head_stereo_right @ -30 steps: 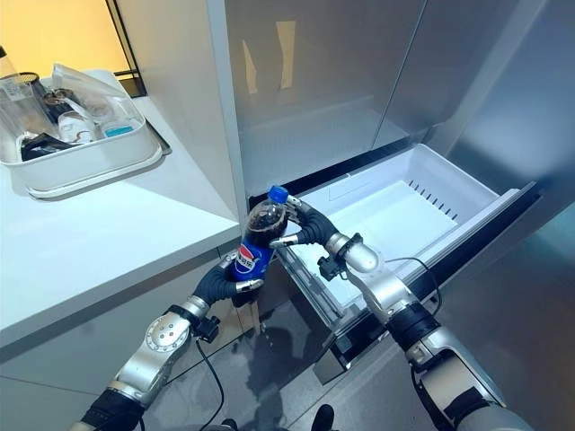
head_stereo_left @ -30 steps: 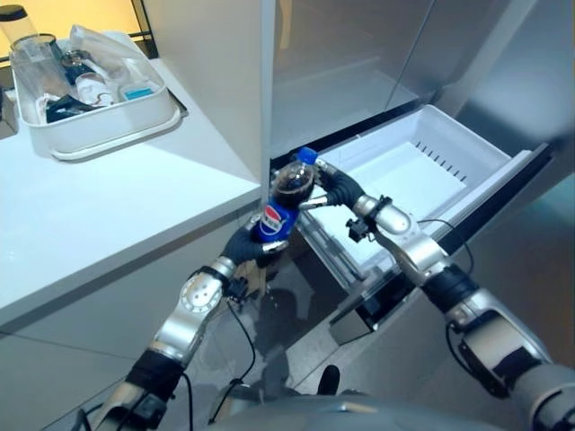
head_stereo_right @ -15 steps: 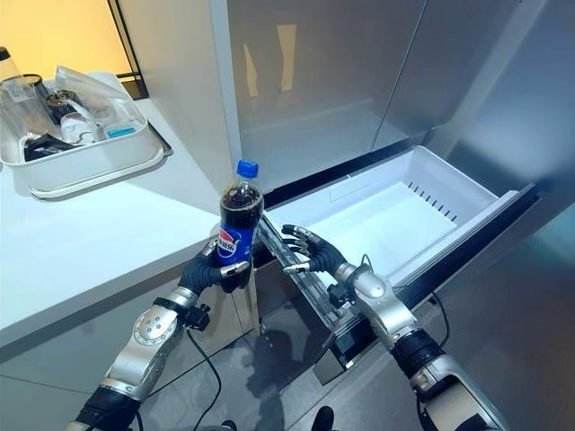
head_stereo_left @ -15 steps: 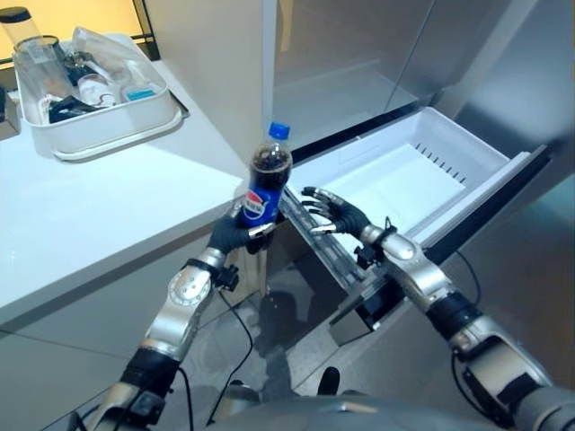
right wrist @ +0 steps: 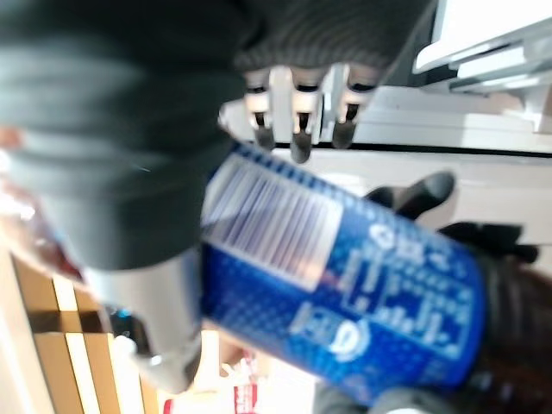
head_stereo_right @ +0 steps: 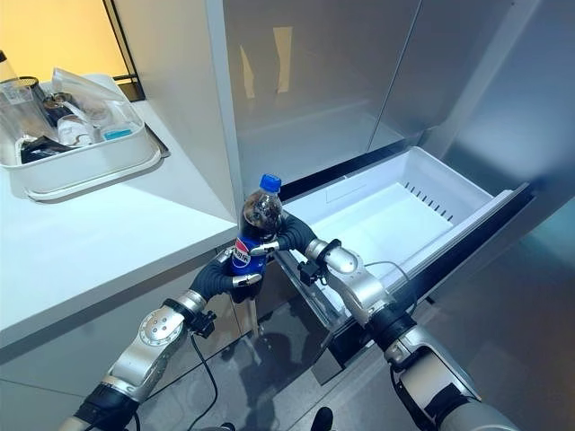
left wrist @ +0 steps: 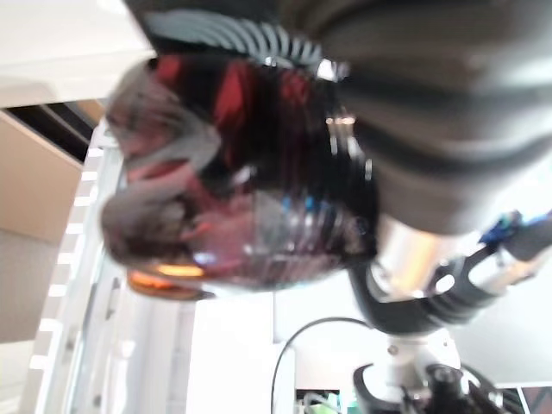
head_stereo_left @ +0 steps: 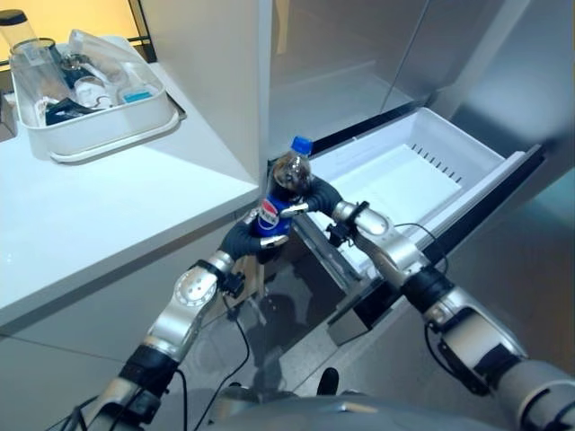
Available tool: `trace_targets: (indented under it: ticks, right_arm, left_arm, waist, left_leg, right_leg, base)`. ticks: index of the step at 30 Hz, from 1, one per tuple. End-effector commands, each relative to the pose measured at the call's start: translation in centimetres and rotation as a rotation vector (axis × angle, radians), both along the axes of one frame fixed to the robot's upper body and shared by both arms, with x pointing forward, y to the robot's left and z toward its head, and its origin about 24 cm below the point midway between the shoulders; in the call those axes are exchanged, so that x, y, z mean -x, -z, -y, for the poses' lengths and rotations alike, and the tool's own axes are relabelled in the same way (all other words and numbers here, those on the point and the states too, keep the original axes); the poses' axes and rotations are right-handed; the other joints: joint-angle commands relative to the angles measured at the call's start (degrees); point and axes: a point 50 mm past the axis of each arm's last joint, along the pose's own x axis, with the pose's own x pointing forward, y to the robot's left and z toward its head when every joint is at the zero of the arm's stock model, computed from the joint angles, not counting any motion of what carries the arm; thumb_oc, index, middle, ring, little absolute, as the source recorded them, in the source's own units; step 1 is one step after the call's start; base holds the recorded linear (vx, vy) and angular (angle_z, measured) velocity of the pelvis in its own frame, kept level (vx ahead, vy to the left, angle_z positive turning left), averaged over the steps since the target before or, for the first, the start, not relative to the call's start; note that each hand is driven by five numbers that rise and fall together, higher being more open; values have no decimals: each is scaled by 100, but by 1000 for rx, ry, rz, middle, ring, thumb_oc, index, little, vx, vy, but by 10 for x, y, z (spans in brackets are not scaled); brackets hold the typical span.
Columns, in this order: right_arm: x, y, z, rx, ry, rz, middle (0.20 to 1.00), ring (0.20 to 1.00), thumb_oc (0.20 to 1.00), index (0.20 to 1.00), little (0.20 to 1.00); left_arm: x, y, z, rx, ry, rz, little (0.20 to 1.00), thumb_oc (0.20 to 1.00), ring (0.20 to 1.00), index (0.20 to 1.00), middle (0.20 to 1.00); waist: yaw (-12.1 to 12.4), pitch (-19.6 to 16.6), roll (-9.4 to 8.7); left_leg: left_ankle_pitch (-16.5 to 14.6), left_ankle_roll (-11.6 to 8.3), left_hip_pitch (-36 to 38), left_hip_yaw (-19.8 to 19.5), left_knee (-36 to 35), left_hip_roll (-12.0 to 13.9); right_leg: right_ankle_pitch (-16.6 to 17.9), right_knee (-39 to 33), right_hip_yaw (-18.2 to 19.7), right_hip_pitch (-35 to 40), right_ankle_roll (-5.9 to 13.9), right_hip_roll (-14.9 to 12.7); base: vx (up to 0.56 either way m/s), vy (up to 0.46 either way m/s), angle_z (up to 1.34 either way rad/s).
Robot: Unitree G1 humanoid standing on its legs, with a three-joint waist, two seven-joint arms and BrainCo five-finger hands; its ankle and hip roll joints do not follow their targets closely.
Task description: Take the drinks into the refrigerator
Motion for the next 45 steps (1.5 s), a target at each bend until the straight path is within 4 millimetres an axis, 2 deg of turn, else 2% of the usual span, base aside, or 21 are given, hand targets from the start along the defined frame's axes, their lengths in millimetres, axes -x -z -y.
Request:
trace_targets:
  ticks: [1, 4, 5, 6, 7, 11, 17, 21, 22, 23, 24, 30, 34, 35, 38, 40, 44, 45]
  right_arm:
    - [4, -69, -63, -160, -176, 191, 1000, 1000, 1000, 1000, 1000]
    - [9, -78, -72, -190, -193, 215, 1000, 1000, 1000, 1000, 1000]
    - [11, -80, -74, -212, -192, 215, 931, 931, 931, 931, 931]
    - [12, -81, -74, -226, -194, 215, 586, 586, 586, 586, 586]
    - [12, -81, -74, -235, -192, 213, 200, 200, 200, 200, 200]
    - [12, -78, -66, -222, -161, 233, 200, 200, 200, 200, 200]
    - [2, -63, -39, -199, -16, 226, 200, 200, 200, 200, 200]
    - [1, -58, -29, -202, 29, 220, 200, 200, 200, 200, 200]
    - [1, -54, -24, -200, 48, 211, 200, 200, 200, 200, 200]
    - [1, -52, -22, -198, 60, 210, 200, 200, 200, 200, 200]
    - [1, -52, -22, -198, 60, 210, 200, 200, 200, 200, 200]
    - [-4, -45, 5, -200, 180, 202, 200, 200, 200, 200, 200]
    - [-8, -47, 44, -219, 327, 230, 200, 200, 200, 200, 200]
    - [-8, -47, 44, -219, 327, 230, 200, 200, 200, 200, 200]
    - [-9, -52, 83, -227, 463, 266, 200, 200, 200, 200, 200]
    - [-8, -57, 101, -234, 523, 292, 200, 200, 200, 200, 200]
    - [1, -75, 133, -245, 620, 387, 200, 200, 200, 200, 200]
    - [1, -74, 134, -244, 621, 386, 200, 200, 200, 200, 200]
  left_arm:
    - [-14, -54, 55, 27, 223, 281, 200, 200, 200, 200, 200]
    - [-16, -53, 57, 22, 214, 283, 200, 200, 200, 200, 200]
    - [-16, -54, 58, 27, 211, 285, 200, 200, 200, 200, 200]
    - [-16, -55, 59, 31, 211, 288, 200, 200, 200, 200, 200]
    - [-16, -54, 59, 34, 210, 287, 200, 200, 200, 200, 200]
    - [-17, -56, 58, 35, 197, 301, 200, 200, 200, 200, 200]
    - [-16, -57, 55, 63, 165, 307, 200, 200, 200, 200, 200]
    - [-16, -55, 53, 56, 142, 303, 200, 200, 200, 200, 200]
    - [-16, -53, 52, 56, 130, 297, 250, 250, 250, 250, 250]
    - [-16, -52, 51, 58, 121, 293, 558, 558, 558, 558, 558]
    - [-16, -52, 51, 58, 121, 293, 1000, 1000, 1000, 1000, 1000]
    - [-13, -40, 38, 98, 20, 245, 1000, 1000, 1000, 1000, 1000]
    - [-5, -23, 16, 131, -86, 170, 1000, 1000, 1000, 1000, 1000]
    - [-5, -23, 16, 131, -86, 169, 1000, 1000, 1000, 1000, 1000]
    - [9, -4, -6, 126, -150, 90, 1000, 1000, 1000, 1000, 1000]
    - [17, 6, -17, 116, -174, 42, 1000, 1000, 1000, 1000, 1000]
    - [33, 18, -34, 88, -203, -14, 1000, 1000, 1000, 1000, 1000]
    - [33, 18, -34, 88, -201, -16, 1000, 1000, 1000, 1000, 1000]
  waist:
    - [326, -264, 88]
    - [332, -267, 82]
    - [336, -265, 79]
    - [338, -260, 77]
    - [343, -256, 70]
    - [335, -248, 59]
    - [338, -236, 58]
    - [321, -226, 61]
    - [316, -228, 62]
    - [311, -227, 63]
    - [312, -228, 63]
    - [293, -205, 68]
    - [290, -186, 62]
    - [291, -188, 62]
    - [303, -171, 67]
    - [308, -163, 75]
    - [314, -147, 86]
    - [320, -152, 87]
  left_leg:
    - [-230, 125, -247, -364, -37, -145]
    - [-233, 130, -252, -370, -37, -146]
    - [-233, 132, -254, -373, -37, -148]
    - [-231, 133, -259, -376, -37, -147]
    - [-233, 135, -266, -381, -37, -147]
    - [-233, 138, -283, -404, -37, -146]
    - [-228, 145, -307, -434, -37, -173]
    - [-229, 146, -313, -428, -37, -174]
    - [-233, 148, -308, -423, -37, -175]
    - [-235, 149, -306, -419, -37, -170]
    - [-235, 149, -306, -419, -37, -170]
    - [-237, 154, -304, -404, -37, -160]
    - [-234, 157, -314, -395, -37, -148]
    - [-235, 157, -314, -394, -37, -148]
    - [-237, 157, -329, -396, -37, -151]
    - [-234, 159, -338, -394, -37, -151]
    - [-232, 165, -360, -405, -37, -154]
    - [-233, 164, -359, -405, -37, -153]
  right_leg:
    - [-315, 323, -445, 355, 460, -223]
    - [-311, 318, -431, 355, 461, -221]
    - [-309, 312, -429, 358, 463, -220]
    - [-309, 314, -432, 358, 463, -220]
    - [-310, 315, -441, 356, 466, -219]
    - [-309, 325, -450, 345, 474, -232]
    - [-302, 321, -484, 345, 479, -244]
    - [-300, 313, -481, 343, 483, -246]
    - [-298, 308, -478, 347, 484, -244]
    - [-298, 304, -480, 348, 484, -246]
    - [-298, 304, -479, 348, 484, -246]
    - [-292, 290, -465, 346, 478, -238]
    - [-291, 279, -452, 329, 478, -230]
    - [-291, 279, -452, 328, 478, -230]
    - [-295, 270, -450, 324, 474, -226]
    - [-292, 266, -441, 313, 475, -223]
    - [-294, 252, -423, 295, 481, -199]
    - [-295, 252, -423, 295, 481, -198]
  base:
    - [0, 0, 0]
    - [0, 0, 0]
    - [0, 0, 0]
    - [0, 0, 0]
    - [0, 0, 0]
    - [0, 0, 0]
    - [0, 0, 0]
    - [0, 0, 0]
    - [0, 0, 0]
    - [0, 0, 0]
    - [0, 0, 0]
    - [0, 0, 0]
    - [0, 0, 0]
    - [0, 0, 0]
    - [0, -8, 3]
    - [0, 0, 0]
    - [0, 0, 0]
    - [0, 0, 0]
